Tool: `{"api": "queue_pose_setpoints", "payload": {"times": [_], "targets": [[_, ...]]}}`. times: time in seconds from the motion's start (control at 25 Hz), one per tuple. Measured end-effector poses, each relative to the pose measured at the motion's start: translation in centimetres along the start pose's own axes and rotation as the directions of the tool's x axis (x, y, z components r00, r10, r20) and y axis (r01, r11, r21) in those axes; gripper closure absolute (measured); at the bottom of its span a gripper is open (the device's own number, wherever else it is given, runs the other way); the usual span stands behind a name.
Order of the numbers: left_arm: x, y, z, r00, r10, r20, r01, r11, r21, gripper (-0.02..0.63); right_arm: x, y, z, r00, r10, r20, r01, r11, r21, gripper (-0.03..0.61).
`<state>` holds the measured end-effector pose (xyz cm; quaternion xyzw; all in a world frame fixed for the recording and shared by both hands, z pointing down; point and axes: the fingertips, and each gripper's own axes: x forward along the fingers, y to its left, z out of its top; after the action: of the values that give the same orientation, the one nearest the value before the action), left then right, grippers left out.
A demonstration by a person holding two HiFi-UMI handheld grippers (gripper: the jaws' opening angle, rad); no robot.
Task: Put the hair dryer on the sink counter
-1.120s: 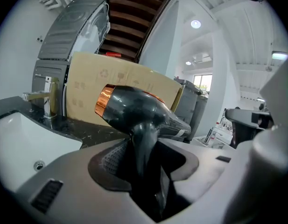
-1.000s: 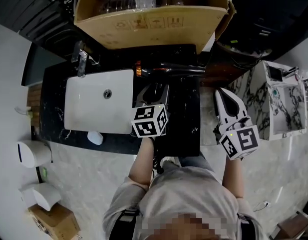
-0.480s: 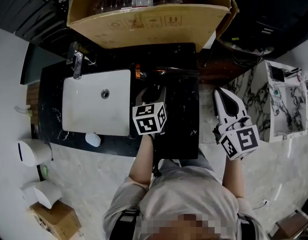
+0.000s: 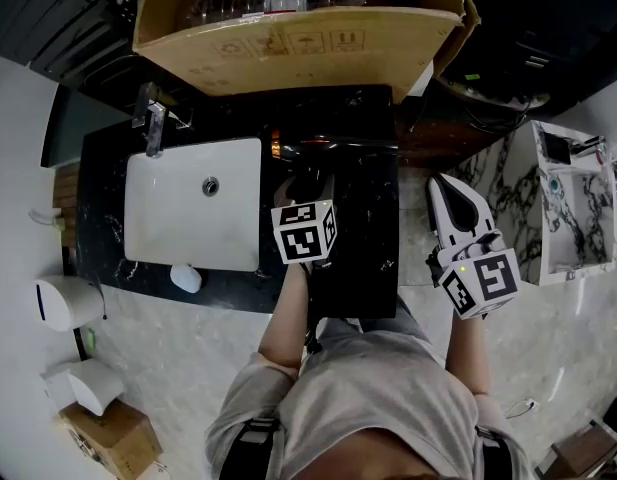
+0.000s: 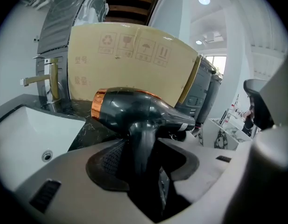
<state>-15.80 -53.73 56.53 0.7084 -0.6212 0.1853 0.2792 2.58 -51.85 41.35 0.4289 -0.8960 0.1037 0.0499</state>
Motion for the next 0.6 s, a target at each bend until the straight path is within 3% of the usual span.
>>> {"api": "queue_pose_setpoints", "payload": {"times": [0.32, 0.6], "targets": [[0.2, -0.3, -0.3, 0.999, 0.031, -0.036, -0.028, 0.997, 0.077, 0.42, -0.5, 0.5, 0.4, 1.0, 0.003, 0.009, -0.003, 1.0, -0.007, 0.569], [-1.2, -0.2, 0.9, 0.997, 0.064, 0.034, -0.069, 0.975, 0.209, 0.416, -1.1, 1.2, 0.7, 1.0, 0.01, 0.018, -0.01, 1.0, -0.011, 0.569]]}}
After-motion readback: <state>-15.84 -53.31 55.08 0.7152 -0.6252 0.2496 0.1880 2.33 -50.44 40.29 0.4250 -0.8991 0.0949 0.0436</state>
